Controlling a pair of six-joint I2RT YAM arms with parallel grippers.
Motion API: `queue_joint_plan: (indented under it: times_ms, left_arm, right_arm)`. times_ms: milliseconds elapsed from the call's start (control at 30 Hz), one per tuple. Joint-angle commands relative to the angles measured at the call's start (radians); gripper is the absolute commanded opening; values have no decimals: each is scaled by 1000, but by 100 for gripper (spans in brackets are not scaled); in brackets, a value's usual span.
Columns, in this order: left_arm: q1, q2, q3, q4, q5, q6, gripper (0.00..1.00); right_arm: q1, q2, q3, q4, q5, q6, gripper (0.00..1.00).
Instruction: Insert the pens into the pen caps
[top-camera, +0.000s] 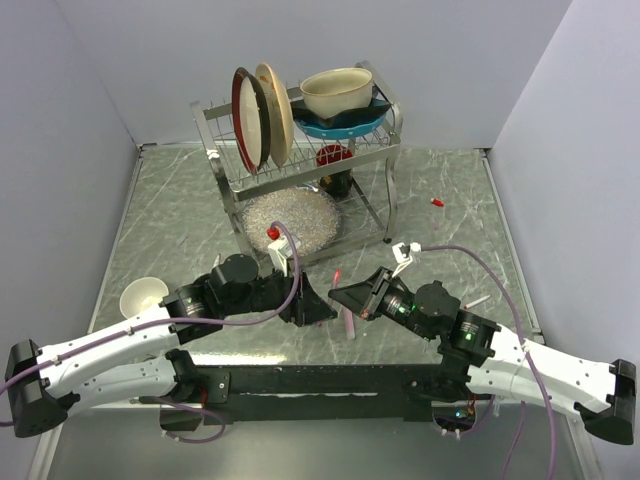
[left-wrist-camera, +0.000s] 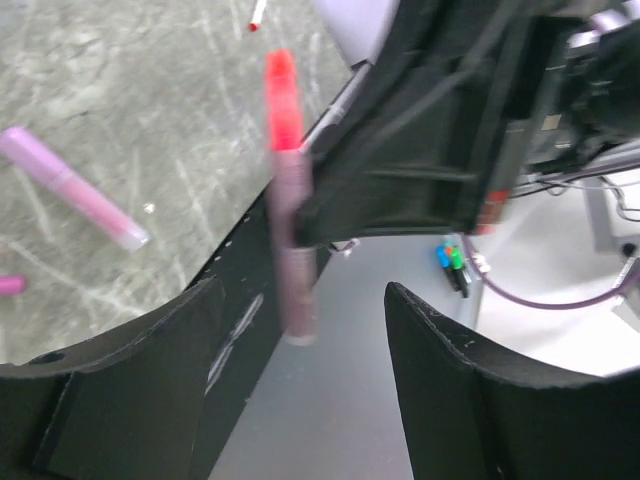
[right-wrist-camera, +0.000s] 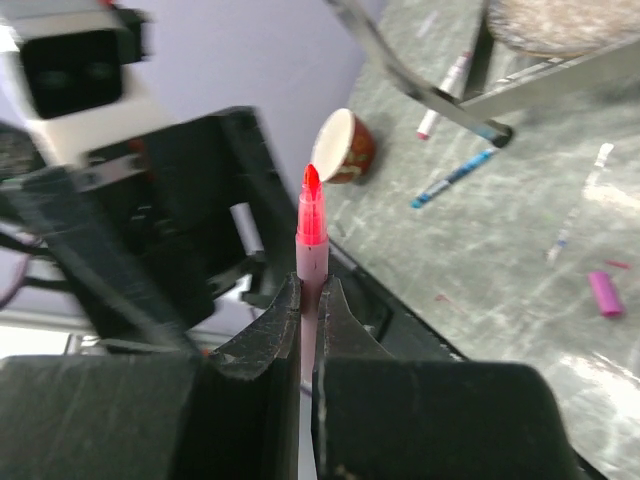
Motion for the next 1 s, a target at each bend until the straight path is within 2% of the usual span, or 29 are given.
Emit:
queue_joint_plan:
  times_ms: [0, 200, 300, 400, 500, 533, 633, 700, 733, 800, 833, 933, 967]
  left_arm:
    - [-1, -18, 67, -54, -50, 52, 70]
    - [-1, -24, 68, -39, -44, 53, 70]
    - [-3, -15, 50, 30, 13, 25, 67]
    - [-3, -7, 32, 87, 71, -4, 58]
    - [-1, -1, 30, 87, 77, -10, 42]
    - [-3, 1, 32, 76, 73, -7, 25]
    - [-1, -5, 38, 64, 68, 3, 1]
    - [-1, -8, 38, 56, 57, 6, 1]
    - [-1, -11, 36, 52, 54, 16, 1]
    - [-1, -15, 30, 43, 50, 22, 1]
    - [-1, -18, 27, 38, 39, 28, 1]
    - [0, -38, 19, 15, 7, 58, 1]
    - [-1, -42, 24, -2, -22, 74, 1]
  right_arm:
    - [11, -19, 63, 51, -10, -22, 0]
    - [17, -7, 67, 61, -34, -29, 0]
    - [20, 8, 66, 89, -37, -22, 0]
    - [26, 18, 59, 120, -31, -10, 0]
    - [29, 21, 55, 141, -30, -9, 0]
    - [29, 22, 61, 140, -30, -12, 0]
    - [31, 24, 69, 121, -22, -12, 2]
    - [31, 13, 67, 121, 1, -7, 8]
    - [31, 11, 72, 120, 10, -9, 19]
    - [31, 13, 93, 85, 50, -18, 33]
    - [29, 13, 125, 62, 68, -25, 46]
    - [27, 11, 186, -46, 208, -38, 59]
    - [24, 7, 199, -134, 251, -35, 61]
